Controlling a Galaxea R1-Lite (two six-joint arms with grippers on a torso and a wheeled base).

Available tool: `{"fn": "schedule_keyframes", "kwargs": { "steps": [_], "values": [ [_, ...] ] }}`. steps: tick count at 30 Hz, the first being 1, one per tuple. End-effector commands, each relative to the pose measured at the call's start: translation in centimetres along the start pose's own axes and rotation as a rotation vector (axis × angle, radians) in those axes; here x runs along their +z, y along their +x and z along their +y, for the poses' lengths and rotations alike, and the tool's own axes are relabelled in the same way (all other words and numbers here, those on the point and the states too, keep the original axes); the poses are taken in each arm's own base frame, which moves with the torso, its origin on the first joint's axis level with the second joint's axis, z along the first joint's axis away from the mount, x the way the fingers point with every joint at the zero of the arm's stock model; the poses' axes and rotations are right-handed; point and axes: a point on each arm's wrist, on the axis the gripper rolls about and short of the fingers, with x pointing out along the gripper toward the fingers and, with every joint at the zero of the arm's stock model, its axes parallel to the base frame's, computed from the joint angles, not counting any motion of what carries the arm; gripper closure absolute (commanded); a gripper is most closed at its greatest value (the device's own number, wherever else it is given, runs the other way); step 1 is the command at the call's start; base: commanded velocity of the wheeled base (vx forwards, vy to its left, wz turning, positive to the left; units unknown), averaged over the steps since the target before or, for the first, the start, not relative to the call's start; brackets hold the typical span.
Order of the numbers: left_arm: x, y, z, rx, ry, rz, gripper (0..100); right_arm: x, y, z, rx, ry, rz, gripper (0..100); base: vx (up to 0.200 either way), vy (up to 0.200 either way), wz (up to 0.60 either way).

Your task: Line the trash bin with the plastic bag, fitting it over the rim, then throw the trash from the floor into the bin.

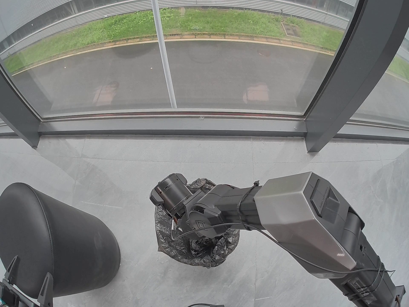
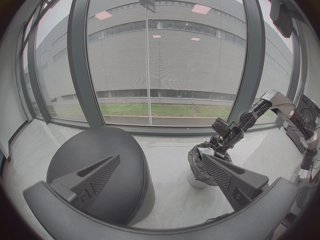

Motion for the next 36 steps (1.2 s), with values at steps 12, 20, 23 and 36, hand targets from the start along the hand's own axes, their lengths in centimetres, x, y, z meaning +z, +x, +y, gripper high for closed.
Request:
{"fn": "schedule_keyframes", "kwargs": {
  "steps": [12,20,23,36],
  "values": [
    [-0.5,0.0,0.0,0.005,-0.018,0.005,0,0.7,-0.8,0.8,-0.003,0.003,-0.046,100,0.0,0.0,0.0],
    [-0.5,0.0,0.0,0.005,-0.02,0.005,0,0.8,-0.9,0.7,-0.006,0.011,-0.057,100,0.0,0.0,0.0],
    [-0.5,0.0,0.0,0.005,-0.021,0.005,0,0.8,-0.6,0.7,-0.008,0.021,-0.064,100,0.0,0.0,0.0],
    [-0.5,0.0,0.0,0.008,-0.026,0.003,0,0.8,1.1,1.4,-0.013,0.053,-0.098,100,0.0,0.0,0.0]
  ]
}}
